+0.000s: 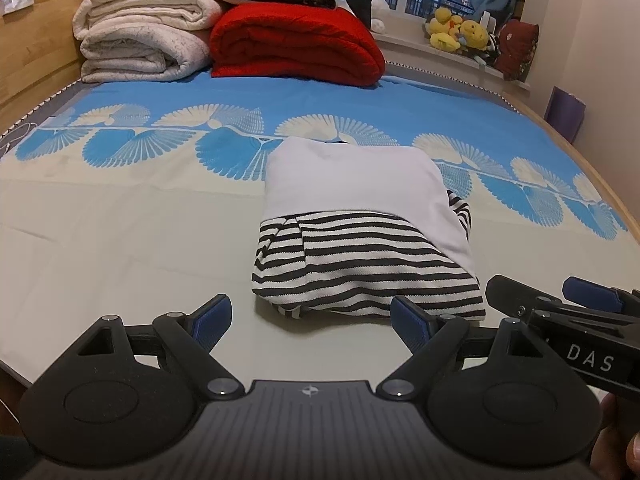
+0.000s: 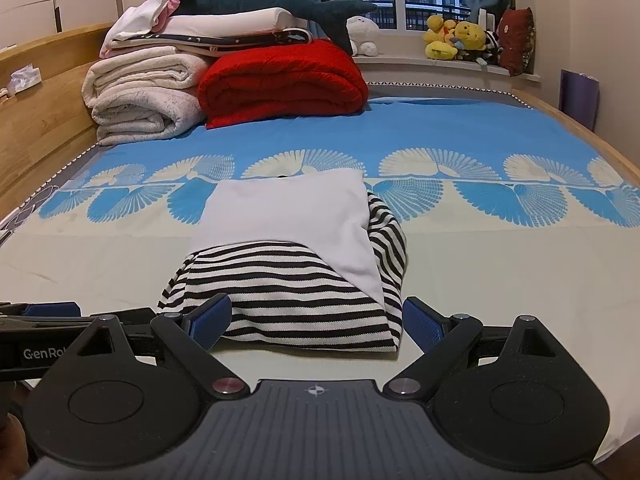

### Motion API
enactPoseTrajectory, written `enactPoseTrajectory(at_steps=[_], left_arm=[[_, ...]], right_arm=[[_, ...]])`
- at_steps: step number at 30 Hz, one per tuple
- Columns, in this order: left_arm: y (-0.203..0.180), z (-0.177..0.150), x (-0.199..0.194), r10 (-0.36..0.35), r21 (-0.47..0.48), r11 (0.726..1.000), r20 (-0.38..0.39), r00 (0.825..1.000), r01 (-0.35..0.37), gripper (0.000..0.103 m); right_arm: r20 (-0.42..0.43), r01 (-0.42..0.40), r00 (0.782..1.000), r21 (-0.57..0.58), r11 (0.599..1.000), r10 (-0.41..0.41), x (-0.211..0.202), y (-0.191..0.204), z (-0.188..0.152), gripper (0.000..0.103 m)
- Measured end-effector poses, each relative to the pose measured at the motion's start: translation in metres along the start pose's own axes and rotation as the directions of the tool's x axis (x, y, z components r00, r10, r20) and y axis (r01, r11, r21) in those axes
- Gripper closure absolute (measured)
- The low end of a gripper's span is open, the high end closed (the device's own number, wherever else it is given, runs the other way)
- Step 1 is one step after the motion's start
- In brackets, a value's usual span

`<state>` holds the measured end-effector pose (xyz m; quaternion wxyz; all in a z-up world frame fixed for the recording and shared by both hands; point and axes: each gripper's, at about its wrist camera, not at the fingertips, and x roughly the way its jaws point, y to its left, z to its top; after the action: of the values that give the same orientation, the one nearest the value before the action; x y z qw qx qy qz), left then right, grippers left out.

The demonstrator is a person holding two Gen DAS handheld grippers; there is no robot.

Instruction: Fold small clothes

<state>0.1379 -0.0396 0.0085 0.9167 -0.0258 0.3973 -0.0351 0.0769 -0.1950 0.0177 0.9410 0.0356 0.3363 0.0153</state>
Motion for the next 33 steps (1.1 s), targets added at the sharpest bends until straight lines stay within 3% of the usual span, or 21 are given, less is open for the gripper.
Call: enactPoseTrajectory(at_steps=[33], left_arm=[[-0.0006,-0.0014,0.0015,0.001,-0.007,1.0,-0.007,1.0,-0.001,0.013]], right_arm=[[-0.008,-0.003,1.0,0.003,1.0,0.003,0.0009,-0.0004,0.0005,0.01]])
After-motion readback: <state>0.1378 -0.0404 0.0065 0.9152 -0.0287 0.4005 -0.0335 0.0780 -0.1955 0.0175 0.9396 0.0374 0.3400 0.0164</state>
